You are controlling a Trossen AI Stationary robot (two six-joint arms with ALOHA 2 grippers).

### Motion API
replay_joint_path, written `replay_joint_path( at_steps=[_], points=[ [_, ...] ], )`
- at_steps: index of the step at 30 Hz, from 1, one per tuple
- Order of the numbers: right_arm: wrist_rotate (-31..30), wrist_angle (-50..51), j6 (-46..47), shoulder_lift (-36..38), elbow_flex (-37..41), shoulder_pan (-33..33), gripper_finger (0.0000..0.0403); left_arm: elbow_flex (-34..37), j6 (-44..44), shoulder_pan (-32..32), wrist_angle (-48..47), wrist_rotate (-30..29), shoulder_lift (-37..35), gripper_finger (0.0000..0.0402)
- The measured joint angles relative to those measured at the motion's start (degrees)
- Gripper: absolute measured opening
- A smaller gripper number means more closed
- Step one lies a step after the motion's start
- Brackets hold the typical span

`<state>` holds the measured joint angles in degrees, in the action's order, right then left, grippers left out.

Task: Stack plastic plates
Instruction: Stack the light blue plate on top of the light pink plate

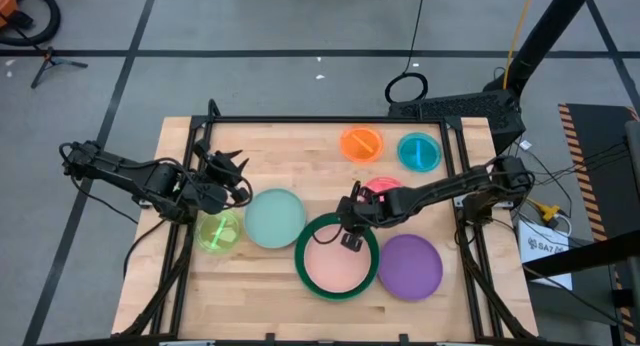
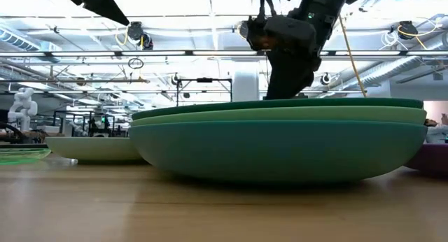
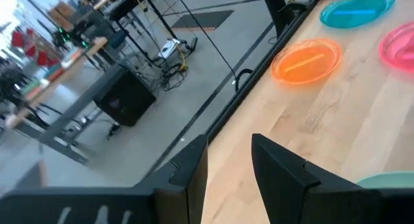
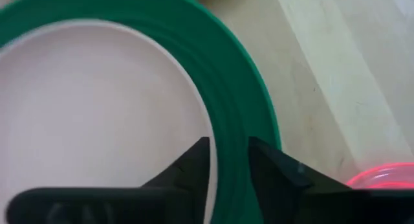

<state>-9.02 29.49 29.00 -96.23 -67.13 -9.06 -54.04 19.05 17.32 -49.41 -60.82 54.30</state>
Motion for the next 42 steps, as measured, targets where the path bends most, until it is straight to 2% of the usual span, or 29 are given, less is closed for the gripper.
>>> replay_joint_path(
  at_steps=[6,14,20,24,29,38,42],
  points=[
    [-0.87,1.17,-3.89,0.47,0.0,-0.64,0.0144,0.0,6.21,0.0,-0.02,7.15,0.58,0.0127],
    [-9.07,0.99,-12.76,1.96,0.02,-4.76,0.0148,0.0,11.15,0.0,0.01,16.52,7.0,0.0127],
    [-8.98,2.44,-18.97,4.42,0.02,-6.75,0.0138,0.0,6.32,-1.04,4.35,36.17,13.9,0.0127],
    [-9.05,2.84,-22.33,6.99,0.02,-6.86,0.0133,0.0,-0.2,-2.4,6.06,45.55,17.46,0.0127],
    [-8.98,-0.71,-28.11,9.9,0.02,-5.95,0.0132,0.0,-4.58,-6.44,5.86,48.89,19.65,0.0127],
    [-8.81,-5.45,-32.7,10.92,0.24,-5.55,0.0132,0.0,-12.19,-15.0,5.56,49.38,19.65,0.0127],
    [-8.76,-7.82,-33.38,12.94,5.18,-5.55,0.0132,0.0,-14.41,-18.43,5.56,50.73,20.29,0.0127]
  ],
)
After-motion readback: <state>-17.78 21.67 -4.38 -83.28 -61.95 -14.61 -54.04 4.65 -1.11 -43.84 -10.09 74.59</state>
